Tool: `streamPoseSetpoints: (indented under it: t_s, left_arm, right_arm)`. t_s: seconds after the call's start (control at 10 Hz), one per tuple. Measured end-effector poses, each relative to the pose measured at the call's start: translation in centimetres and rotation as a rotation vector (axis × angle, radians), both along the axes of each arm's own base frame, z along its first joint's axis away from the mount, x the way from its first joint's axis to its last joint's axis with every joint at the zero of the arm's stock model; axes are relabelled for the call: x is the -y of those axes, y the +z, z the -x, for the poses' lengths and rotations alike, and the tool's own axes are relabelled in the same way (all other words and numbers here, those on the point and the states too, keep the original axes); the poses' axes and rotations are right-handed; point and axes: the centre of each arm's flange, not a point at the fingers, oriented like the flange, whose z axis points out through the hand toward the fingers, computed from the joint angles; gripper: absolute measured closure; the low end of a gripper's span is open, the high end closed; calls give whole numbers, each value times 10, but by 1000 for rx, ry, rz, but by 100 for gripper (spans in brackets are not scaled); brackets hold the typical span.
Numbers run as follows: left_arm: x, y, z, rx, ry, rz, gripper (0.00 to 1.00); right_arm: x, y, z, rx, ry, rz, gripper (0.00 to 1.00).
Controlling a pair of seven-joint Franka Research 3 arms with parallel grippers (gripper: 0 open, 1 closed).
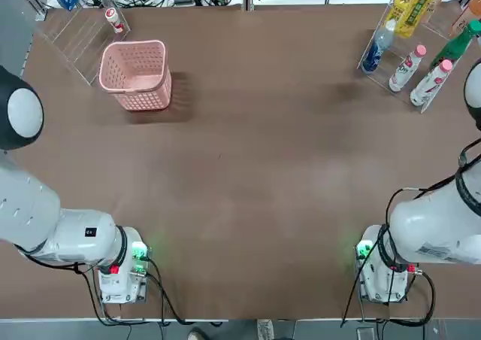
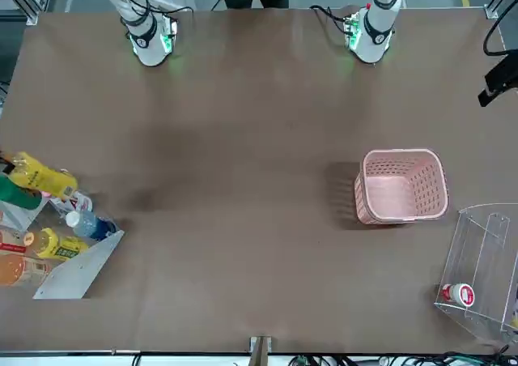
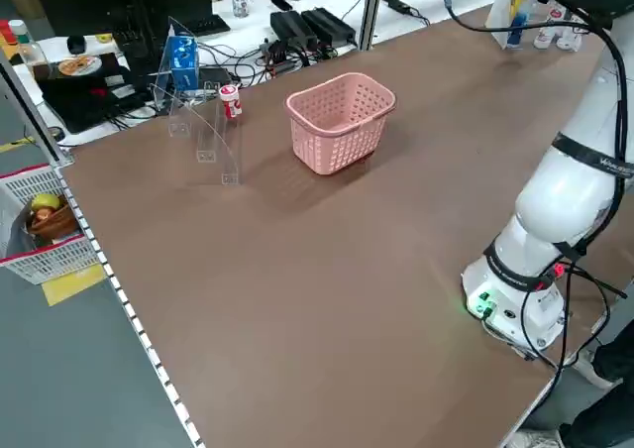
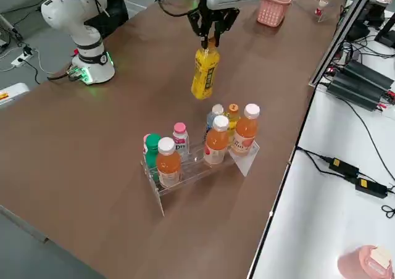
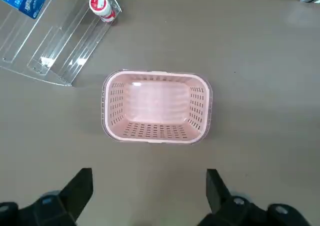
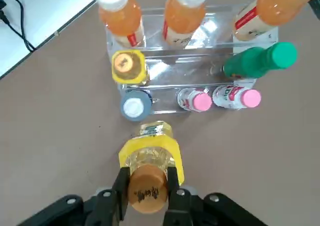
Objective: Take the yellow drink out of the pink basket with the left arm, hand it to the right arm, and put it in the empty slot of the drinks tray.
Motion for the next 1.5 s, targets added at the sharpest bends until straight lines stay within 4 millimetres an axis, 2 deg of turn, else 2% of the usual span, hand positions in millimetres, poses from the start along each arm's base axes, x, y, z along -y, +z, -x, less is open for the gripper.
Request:
streamPoseSetpoints:
  t_s: [0.3,0.5,0.7,1.2,1.5]
  left_arm:
    - [0,0,0,0,-3,0,0]
    - [-1,0,0,0,-2,0,0]
    - [-1,0,0,0,-2,0,0]
    - [-1,0,0,0,-2,0,0]
    - [-1,0,0,0,-2,0,0]
  right_arm:
    - [15,6,2,22,50,6,66]
    - [44,11,4,55,93,20,66]
    - [70,6,6,62,102,26,66]
    - [109,-49,-27,90,66,32,66]
    - [118,-68,-38,99,60,34,66]
